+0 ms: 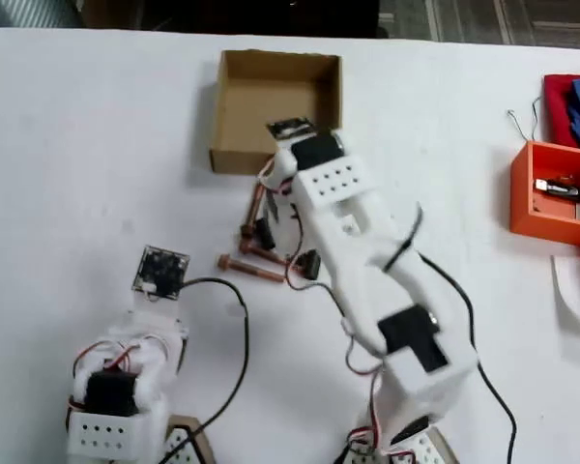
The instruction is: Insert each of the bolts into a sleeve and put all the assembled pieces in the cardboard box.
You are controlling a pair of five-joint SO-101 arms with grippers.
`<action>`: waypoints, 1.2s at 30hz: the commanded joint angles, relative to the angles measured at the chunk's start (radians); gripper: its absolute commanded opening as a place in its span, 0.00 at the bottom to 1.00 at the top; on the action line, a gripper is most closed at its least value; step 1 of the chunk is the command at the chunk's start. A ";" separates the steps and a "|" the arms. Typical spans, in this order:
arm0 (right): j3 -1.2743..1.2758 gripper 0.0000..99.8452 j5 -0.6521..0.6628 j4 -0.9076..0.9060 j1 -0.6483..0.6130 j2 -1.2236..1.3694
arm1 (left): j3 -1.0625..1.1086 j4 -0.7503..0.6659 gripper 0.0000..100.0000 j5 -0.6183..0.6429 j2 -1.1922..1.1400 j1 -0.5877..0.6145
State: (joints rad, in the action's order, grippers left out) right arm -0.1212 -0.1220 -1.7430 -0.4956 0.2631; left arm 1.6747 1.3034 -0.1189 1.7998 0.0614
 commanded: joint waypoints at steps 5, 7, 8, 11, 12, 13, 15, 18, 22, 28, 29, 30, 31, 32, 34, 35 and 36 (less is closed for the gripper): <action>-0.190 0.15 -0.066 -0.004 0.059 0.223 | 0.019 -0.014 0.03 -0.006 0.025 -0.008; -0.252 0.15 -0.064 -0.005 0.065 0.239 | 0.019 -0.014 0.03 -0.006 0.025 -0.008; -0.272 0.15 -0.063 -0.007 0.061 0.240 | 0.019 -0.014 0.03 -0.006 0.025 -0.008; -0.301 0.15 -0.063 -0.007 0.042 0.249 | 0.019 -0.014 0.03 -0.006 0.025 -0.008; -0.301 0.16 -0.063 -0.007 0.031 0.249 | 0.019 -0.014 0.03 -0.006 0.025 -0.008; -0.299 0.17 -0.063 -0.007 0.018 0.249 | 0.019 -0.014 0.03 -0.006 0.025 -0.008; -0.302 0.21 -0.063 -0.005 -0.004 0.249 | 0.019 -0.014 0.03 -0.006 0.025 -0.008; -0.307 0.23 -0.072 -0.004 -0.015 0.249 | 0.019 -0.014 0.03 -0.006 0.025 -0.008; -0.298 0.20 -0.087 -0.004 -0.002 0.252 | 0.019 -0.014 0.03 -0.006 0.025 -0.008; -0.299 0.18 -0.095 0.033 0.008 0.312 | 0.019 -0.014 0.03 -0.006 0.025 -0.008; -0.299 0.19 -0.104 0.035 0.008 0.337 | 0.019 -0.014 0.03 -0.006 0.025 -0.008; -0.304 0.19 -0.115 0.036 0.010 0.364 | 0.019 -0.014 0.03 -0.006 0.025 -0.008; -0.307 0.19 -0.120 0.039 0.012 0.386 | 0.019 -0.014 0.03 -0.006 0.025 -0.008; -0.307 0.19 -0.121 0.050 0.015 0.401 | 0.019 -0.014 0.03 -0.006 0.025 -0.008; -0.307 0.18 -0.123 0.070 0.022 0.421 | 0.019 -0.014 0.03 -0.006 0.025 -0.008; -0.307 0.18 -0.123 0.079 0.030 0.424 | 0.019 -0.014 0.03 -0.006 0.025 -0.008; -0.307 0.18 -0.123 0.082 0.036 0.426 | 0.019 -0.014 0.03 -0.006 0.025 -0.008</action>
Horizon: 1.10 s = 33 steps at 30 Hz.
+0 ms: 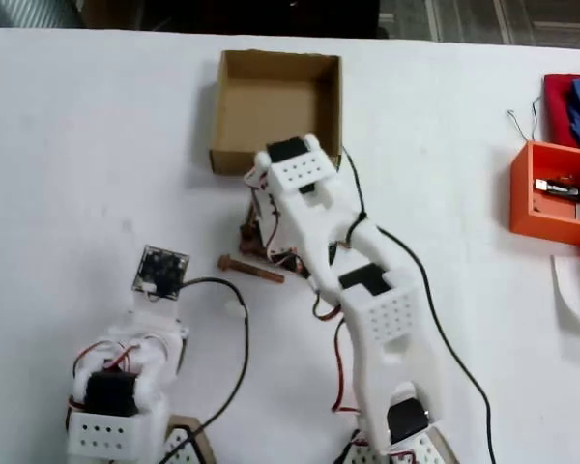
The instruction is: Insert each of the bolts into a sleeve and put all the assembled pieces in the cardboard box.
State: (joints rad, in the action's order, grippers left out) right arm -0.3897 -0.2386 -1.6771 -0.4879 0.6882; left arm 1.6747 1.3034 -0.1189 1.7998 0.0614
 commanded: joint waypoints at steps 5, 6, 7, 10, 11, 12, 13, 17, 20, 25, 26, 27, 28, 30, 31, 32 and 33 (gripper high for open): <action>-0.038 0.18 -0.006 0.028 0.062 0.004 | 0.019 -0.014 0.03 -0.006 0.025 -0.008; -0.035 0.18 -0.006 0.028 0.070 0.005 | 0.019 -0.014 0.03 -0.006 0.025 -0.008; -0.031 0.18 -0.006 0.028 0.076 0.005 | 0.019 -0.014 0.03 -0.006 0.025 -0.008; -0.031 0.18 -0.006 0.028 0.085 0.007 | 0.019 -0.014 0.03 -0.006 0.025 -0.008; -0.031 0.18 -0.006 0.028 0.087 0.007 | 0.019 -0.014 0.03 -0.006 0.025 -0.008; -0.031 0.18 -0.006 0.028 0.084 0.007 | 0.019 -0.014 0.03 -0.006 0.025 -0.008; -0.031 0.18 -0.006 0.028 0.081 0.008 | 0.019 -0.014 0.03 -0.006 0.025 -0.008; -0.029 0.18 -0.006 0.025 0.065 0.008 | 0.019 -0.014 0.03 -0.006 0.025 -0.008; -0.028 0.18 -0.006 0.021 0.058 0.008 | 0.019 -0.014 0.03 -0.006 0.025 -0.008; 0.021 0.18 -0.005 0.010 0.047 0.002 | 0.019 -0.014 0.03 -0.006 0.025 -0.008; 0.035 0.18 -0.002 0.015 0.047 -0.002 | 0.019 -0.014 0.03 -0.006 0.025 -0.008; 0.041 0.18 0.000 0.018 0.048 -0.002 | 0.019 -0.014 0.03 -0.006 0.025 -0.008; 0.048 0.18 0.000 0.030 0.051 -0.002 | 0.019 -0.014 0.03 -0.006 0.025 -0.008; 0.060 0.18 0.000 0.054 0.054 0.004 | 0.019 -0.014 0.03 -0.006 0.025 -0.008; 0.068 0.18 0.000 0.062 0.051 0.005 | 0.019 -0.014 0.03 -0.006 0.025 -0.008; 0.080 0.18 -0.003 0.074 0.048 0.005 | 0.019 -0.014 0.03 -0.006 0.025 -0.008; 0.095 0.18 -0.005 0.091 0.047 -0.002 | 0.019 -0.014 0.03 -0.006 0.025 -0.008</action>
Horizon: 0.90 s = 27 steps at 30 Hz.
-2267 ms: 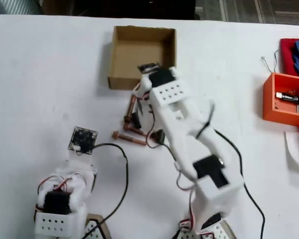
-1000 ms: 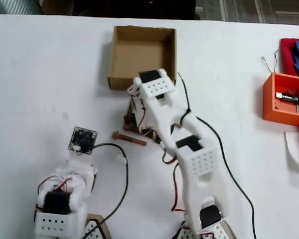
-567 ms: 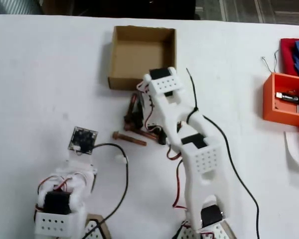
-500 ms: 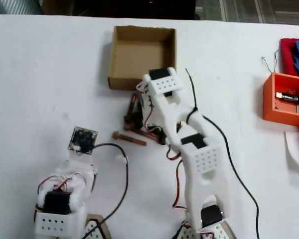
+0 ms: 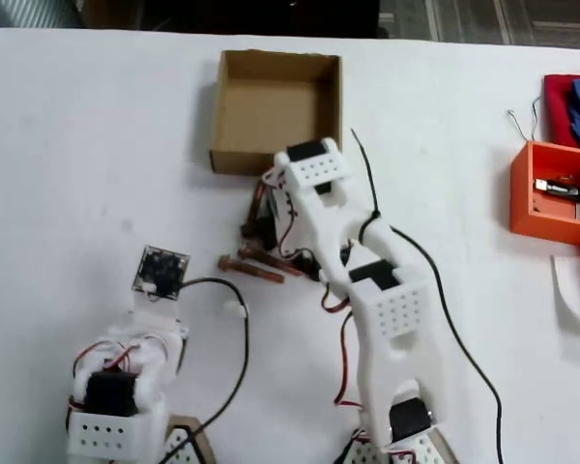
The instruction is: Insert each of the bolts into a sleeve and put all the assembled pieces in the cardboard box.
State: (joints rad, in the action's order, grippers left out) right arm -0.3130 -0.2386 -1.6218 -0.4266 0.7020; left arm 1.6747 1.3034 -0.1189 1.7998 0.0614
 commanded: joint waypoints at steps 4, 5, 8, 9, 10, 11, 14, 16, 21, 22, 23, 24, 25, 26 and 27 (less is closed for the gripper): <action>0.044 0.18 -0.005 0.105 -0.007 -0.018 | 0.019 -0.014 0.03 -0.006 0.025 -0.008; 0.051 0.18 -0.005 0.119 -0.007 -0.018 | 0.019 -0.014 0.03 -0.006 0.025 -0.008; 0.064 0.12 -0.005 0.145 -0.012 -0.018 | 0.019 -0.014 0.03 -0.006 0.025 -0.008; 0.074 0.12 -0.005 0.153 -0.013 -0.018 | 0.019 -0.014 0.03 -0.006 0.025 -0.008; 0.081 0.12 -0.005 0.157 -0.015 -0.018 | 0.019 -0.014 0.03 -0.006 0.025 -0.008; 0.086 0.12 -0.005 0.160 -0.015 -0.018 | 0.019 -0.014 0.03 -0.006 0.025 -0.008; 0.095 0.09 -0.005 0.159 -0.010 -0.018 | 0.019 -0.014 0.03 -0.006 0.025 -0.008; 0.095 0.05 0.000 0.156 -0.008 -0.013 | 0.019 -0.014 0.03 -0.006 0.025 -0.008; 0.092 0.02 0.006 0.117 -0.008 -0.007 | 0.019 -0.014 0.03 -0.006 0.025 -0.008; 0.091 0.02 0.012 0.105 -0.008 -0.007 | 0.019 -0.014 0.03 -0.006 0.025 -0.008; 0.091 0.03 0.029 0.093 -0.005 -0.007 | 0.019 -0.014 0.03 -0.006 0.025 -0.008; 0.089 0.02 0.043 0.090 -0.005 -0.007 | 0.019 -0.014 0.03 -0.006 0.025 -0.008; 0.089 0.02 0.049 0.091 -0.004 -0.007 | 0.019 -0.014 0.03 -0.006 0.025 -0.008; 0.089 0.02 0.052 0.094 -0.002 -0.007 | 0.019 -0.014 0.03 -0.006 0.025 -0.008; 0.089 0.02 0.052 0.108 -0.002 -0.007 | 0.019 -0.014 0.03 -0.006 0.025 -0.008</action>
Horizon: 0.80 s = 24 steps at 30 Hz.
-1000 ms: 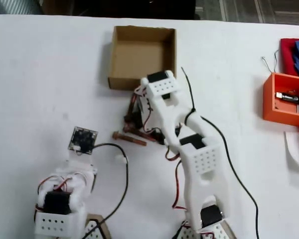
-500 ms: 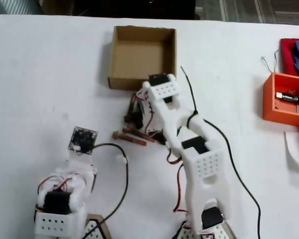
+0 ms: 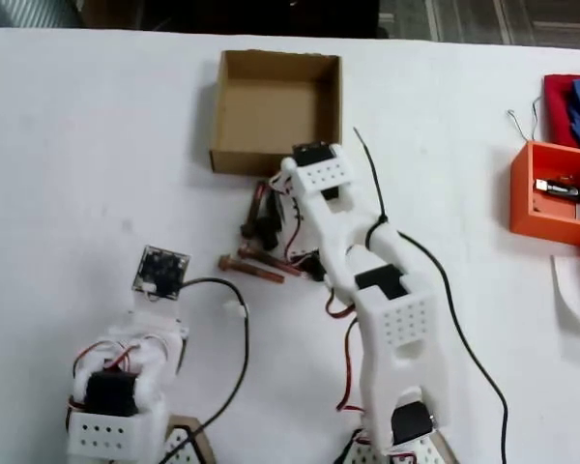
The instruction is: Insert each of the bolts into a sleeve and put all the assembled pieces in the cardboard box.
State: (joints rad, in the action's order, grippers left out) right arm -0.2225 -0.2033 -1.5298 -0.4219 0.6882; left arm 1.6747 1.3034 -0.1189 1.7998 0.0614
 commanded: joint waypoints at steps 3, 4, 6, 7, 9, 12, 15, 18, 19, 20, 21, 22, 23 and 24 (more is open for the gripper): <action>-0.002 0.02 0.017 0.031 -0.010 0.002 | 0.019 -0.014 0.03 -0.006 0.025 -0.008; -0.002 0.02 0.017 0.030 -0.010 -0.002 | 0.019 -0.014 0.03 -0.006 0.025 -0.008; -0.005 0.02 0.017 0.035 -0.007 -0.027 | 0.019 -0.014 0.03 -0.006 0.025 -0.008; -0.006 0.02 0.017 0.042 -0.005 -0.058 | 0.019 -0.014 0.03 -0.006 0.025 -0.008; 0.002 0.02 0.021 0.077 -0.005 -0.151 | 0.019 -0.014 0.03 -0.006 0.025 -0.008; 0.040 0.02 0.025 0.117 -0.008 -0.355 | 0.019 -0.014 0.03 -0.006 0.025 -0.008; 0.183 0.02 0.032 0.186 -0.010 -0.601 | 0.019 -0.014 0.03 -0.006 0.025 -0.008; 0.417 0.02 0.084 0.277 -0.010 -0.871 | 0.019 -0.014 0.03 -0.006 0.025 -0.008; 0.508 0.02 0.103 0.314 -0.005 -0.966 | 0.019 -0.014 0.03 -0.006 0.025 -0.008; 0.597 0.02 0.124 0.351 -0.002 -1.058 | 0.019 -0.014 0.03 -0.006 0.025 -0.008; 0.687 0.02 0.146 0.384 0.004 -1.153 | 0.019 -0.014 0.03 -0.006 0.025 -0.008; 0.769 0.02 0.163 0.415 0.010 -1.245 | 0.019 -0.014 0.03 -0.006 0.025 -0.008; 0.839 0.02 0.175 0.440 0.018 -1.333 | 0.019 -0.014 0.03 -0.006 0.025 -0.008; 0.899 0.02 0.189 0.456 0.025 -1.411 | 0.019 -0.014 0.03 -0.006 0.025 -0.008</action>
State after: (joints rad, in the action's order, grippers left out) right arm 0.4925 -0.0545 -1.1400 -0.4235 -0.4196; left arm 1.6747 1.3034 -0.1189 1.7998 0.0614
